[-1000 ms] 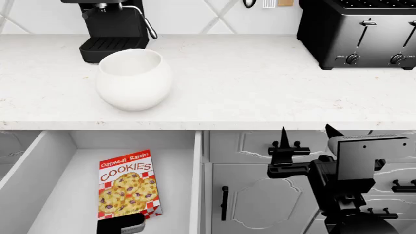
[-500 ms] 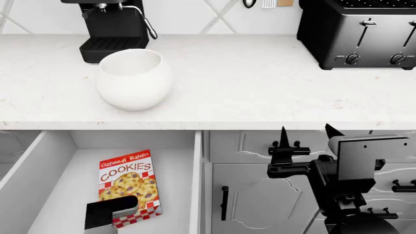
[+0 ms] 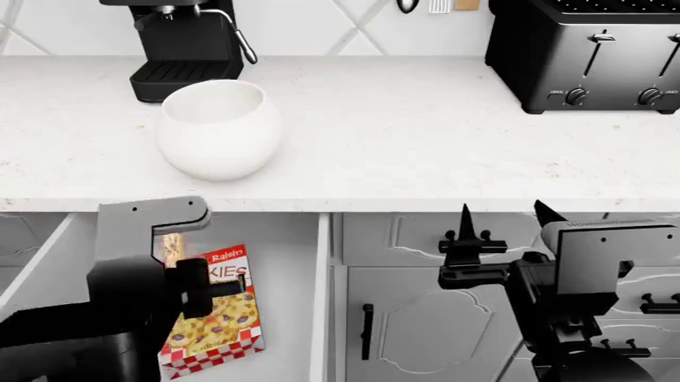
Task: Place the bar in the bowl and close the drawer.
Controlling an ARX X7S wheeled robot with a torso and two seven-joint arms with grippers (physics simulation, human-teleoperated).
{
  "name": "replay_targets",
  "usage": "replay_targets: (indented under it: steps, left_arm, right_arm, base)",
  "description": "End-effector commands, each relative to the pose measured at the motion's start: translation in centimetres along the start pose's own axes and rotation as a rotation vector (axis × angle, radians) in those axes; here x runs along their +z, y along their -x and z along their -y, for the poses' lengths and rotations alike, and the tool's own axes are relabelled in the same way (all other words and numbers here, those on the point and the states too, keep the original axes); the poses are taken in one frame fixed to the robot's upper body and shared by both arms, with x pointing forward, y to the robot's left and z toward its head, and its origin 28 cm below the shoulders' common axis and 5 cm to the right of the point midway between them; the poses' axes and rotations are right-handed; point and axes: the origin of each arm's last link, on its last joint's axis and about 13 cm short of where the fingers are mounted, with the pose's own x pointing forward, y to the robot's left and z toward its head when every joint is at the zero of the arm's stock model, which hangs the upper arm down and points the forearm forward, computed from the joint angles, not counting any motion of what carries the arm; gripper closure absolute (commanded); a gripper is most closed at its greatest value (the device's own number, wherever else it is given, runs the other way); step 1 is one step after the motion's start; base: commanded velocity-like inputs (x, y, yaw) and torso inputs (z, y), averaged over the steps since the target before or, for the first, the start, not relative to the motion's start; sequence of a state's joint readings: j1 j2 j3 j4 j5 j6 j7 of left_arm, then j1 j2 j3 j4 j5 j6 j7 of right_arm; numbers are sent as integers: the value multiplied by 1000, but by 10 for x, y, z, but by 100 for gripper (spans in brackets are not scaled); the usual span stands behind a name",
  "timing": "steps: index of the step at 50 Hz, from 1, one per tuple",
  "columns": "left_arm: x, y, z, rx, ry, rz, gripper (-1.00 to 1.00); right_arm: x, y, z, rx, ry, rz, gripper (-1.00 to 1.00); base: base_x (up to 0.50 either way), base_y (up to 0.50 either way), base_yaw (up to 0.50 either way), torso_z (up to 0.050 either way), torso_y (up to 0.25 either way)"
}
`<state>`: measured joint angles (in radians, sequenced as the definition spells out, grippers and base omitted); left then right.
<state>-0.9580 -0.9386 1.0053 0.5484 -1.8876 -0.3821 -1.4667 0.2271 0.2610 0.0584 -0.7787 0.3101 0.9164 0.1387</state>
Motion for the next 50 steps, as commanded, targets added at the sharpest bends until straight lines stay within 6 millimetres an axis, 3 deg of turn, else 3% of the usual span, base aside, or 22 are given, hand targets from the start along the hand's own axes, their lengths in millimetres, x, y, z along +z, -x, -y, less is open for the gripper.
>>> replay_targets:
  steps: [1,5,13,21,32,38,50]
  left_arm:
    - [42,2,-7,-39,-121,247,100]
    - [56,3,-10,-91,-178,257,100]
    - [102,15,-9,-306,-45,355,100]
    - [141,18,-1,-366,-23,447,100]
    - [164,22,6,-377,-24,502,100]
    - [180,6,14,-362,-20,498,100]
    - [208,-47,39,-284,-25,442,100]
  right_arm:
    - [1,1,0,0,-2,8,-100]
    - [1,1,0,-1,-3,9,-100]
    - [4,1,1,-1,-8,14,-100]
    - [4,2,2,-4,-12,18,-100]
    - [3,2,2,-4,-15,16,-100]
    - [2,2,3,-7,-18,14,-100]
    - [1,2,4,-9,-20,12,-100]
  base:
    - [0,0,0,0,0]
    - [0,0,0,0,0]
    - [0,0,0,0,0]
    - [0,0,0,0,0]
    - [0,0,0,0,0]
    - [0,0,0,0,0]
    - [0,0,0,0,0]
